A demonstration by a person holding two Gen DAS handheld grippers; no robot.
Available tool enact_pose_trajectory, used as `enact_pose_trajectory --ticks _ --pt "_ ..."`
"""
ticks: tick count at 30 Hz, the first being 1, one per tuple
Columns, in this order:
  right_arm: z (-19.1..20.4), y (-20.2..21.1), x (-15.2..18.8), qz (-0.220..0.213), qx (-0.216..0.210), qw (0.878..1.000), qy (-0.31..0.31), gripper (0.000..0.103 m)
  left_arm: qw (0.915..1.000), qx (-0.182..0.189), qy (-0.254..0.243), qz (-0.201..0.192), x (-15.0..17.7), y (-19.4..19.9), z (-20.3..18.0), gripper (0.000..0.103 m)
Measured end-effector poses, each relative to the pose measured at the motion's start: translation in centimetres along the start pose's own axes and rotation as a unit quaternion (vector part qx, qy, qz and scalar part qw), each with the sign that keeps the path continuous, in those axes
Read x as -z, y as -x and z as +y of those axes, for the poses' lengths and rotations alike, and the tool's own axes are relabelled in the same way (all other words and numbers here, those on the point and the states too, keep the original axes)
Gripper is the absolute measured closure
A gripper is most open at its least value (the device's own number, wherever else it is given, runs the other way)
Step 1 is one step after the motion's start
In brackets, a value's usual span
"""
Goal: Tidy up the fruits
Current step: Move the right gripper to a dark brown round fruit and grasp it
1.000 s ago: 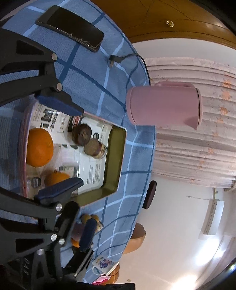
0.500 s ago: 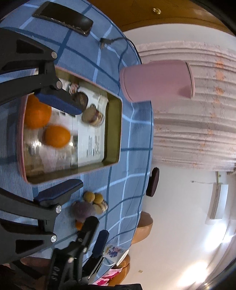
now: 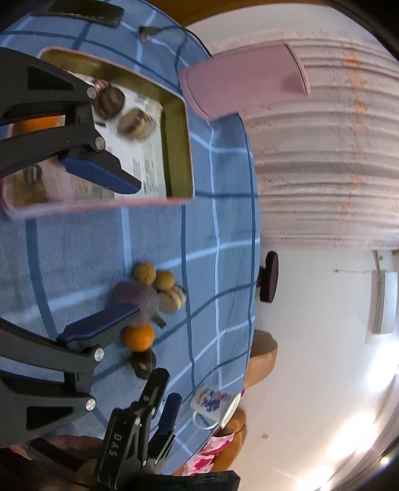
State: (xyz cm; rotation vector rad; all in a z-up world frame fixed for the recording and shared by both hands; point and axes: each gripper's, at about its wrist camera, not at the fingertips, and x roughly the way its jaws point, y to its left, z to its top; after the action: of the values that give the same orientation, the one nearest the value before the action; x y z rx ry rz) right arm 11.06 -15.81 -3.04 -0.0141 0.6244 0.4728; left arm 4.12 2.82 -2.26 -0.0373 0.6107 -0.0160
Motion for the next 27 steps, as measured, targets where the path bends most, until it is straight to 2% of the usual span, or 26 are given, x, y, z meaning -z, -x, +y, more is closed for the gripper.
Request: enact_pose_trajectory --ticks 2,6,10,14,20,27 --pt "-0.6 -0.2 0.2 0.012 0.007 1.000 -0.005 0.027 0.9999 0.003 -0.010 0.003 -0.3 -0.6 -0.9 0.028" --pt "-1.1 -1.1 0.4 0.036 0.005 0.999 -0.004 0.039 0.9995 0.008 -0.027 0.011 -0.6 -1.9 -2.4 0.028" --pt "-1.1 -1.7 0.6 0.051 0.004 0.999 -0.006 0.044 0.9991 0.011 -0.036 0.019 -0.6 -2.8 -3.0 0.028" --pt "-1.3 -2.5 0.7 0.072 -0.002 0.997 -0.011 0.045 0.9987 0.015 -0.038 0.032 -0.5 -3.7 -3.2 0.028" --pt "-1.4 -3.4 0.8 0.094 -0.040 0.994 -0.032 0.045 0.9973 0.033 -0.034 0.055 -0.4 -5.0 -3.2 0.028" --pt "-1.2 -4.1 0.8 0.102 -0.058 0.992 -0.043 0.045 0.9964 0.043 -0.033 0.065 -0.8 -6.0 -3.4 0.028"
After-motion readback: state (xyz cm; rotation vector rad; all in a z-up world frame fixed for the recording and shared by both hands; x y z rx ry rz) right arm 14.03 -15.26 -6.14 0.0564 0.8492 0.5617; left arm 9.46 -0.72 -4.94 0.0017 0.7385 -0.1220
